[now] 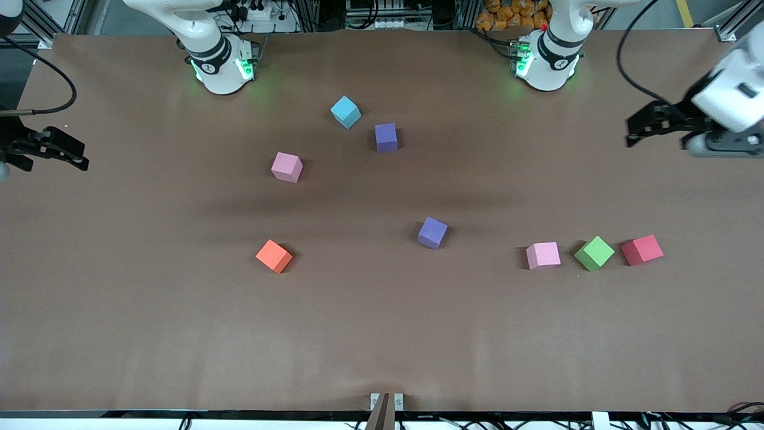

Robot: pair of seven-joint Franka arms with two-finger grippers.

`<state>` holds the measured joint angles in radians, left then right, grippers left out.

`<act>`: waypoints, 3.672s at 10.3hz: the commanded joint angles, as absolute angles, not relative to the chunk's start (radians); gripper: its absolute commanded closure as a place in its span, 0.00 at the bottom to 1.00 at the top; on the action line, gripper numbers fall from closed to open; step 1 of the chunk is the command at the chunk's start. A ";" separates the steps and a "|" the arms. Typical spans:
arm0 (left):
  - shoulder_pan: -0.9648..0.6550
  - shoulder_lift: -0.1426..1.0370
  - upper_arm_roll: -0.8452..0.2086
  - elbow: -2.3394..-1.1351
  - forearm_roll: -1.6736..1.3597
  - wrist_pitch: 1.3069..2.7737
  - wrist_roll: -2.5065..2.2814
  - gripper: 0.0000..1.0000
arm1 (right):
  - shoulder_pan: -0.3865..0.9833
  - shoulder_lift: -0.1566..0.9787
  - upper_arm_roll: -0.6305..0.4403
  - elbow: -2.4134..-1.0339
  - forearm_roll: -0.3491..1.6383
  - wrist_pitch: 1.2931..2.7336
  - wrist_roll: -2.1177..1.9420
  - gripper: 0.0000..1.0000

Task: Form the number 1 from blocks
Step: 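Reach the right gripper to the orange cube while the left gripper reaches purple, then grasp the orange cube with the right gripper while the left grasps purple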

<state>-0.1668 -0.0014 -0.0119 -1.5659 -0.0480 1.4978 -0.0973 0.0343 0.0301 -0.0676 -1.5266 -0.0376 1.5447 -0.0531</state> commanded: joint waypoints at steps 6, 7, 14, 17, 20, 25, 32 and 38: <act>-0.268 0.119 -0.340 -1.782 -0.106 1.770 -0.512 0.00 | 0.187 0.280 -0.054 -1.516 0.136 1.742 -0.060 0.00; -0.279 0.144 -0.386 -1.822 -0.106 1.845 -0.578 0.00 | 0.213 0.320 -0.054 -1.516 0.144 1.806 -0.031 0.00; -0.503 0.420 -0.455 -1.870 -0.104 2.141 -0.980 0.00 | 0.304 0.463 -0.055 -1.592 0.132 2.101 0.309 0.00; -0.563 0.455 -0.460 -1.934 -0.104 2.242 -1.098 0.00 | 0.313 0.503 -0.063 -1.611 0.133 2.154 0.668 0.00; -0.577 0.468 -0.474 -2.025 -0.091 2.368 -1.097 0.00 | 0.322 0.544 -0.072 -1.615 0.133 2.154 0.941 0.00; -0.597 0.514 -0.476 -2.029 -0.075 2.427 -1.094 0.00 | 0.347 0.612 -0.072 -1.608 0.130 2.174 0.947 0.00; -0.600 0.520 -0.476 -2.086 0.060 2.430 -1.043 0.23 | 0.380 0.652 -0.072 -1.624 0.120 2.217 0.894 0.00; -0.594 0.486 -0.517 -2.129 0.114 2.428 -1.057 0.48 | 0.380 0.653 -0.072 -1.684 0.123 2.278 0.864 0.00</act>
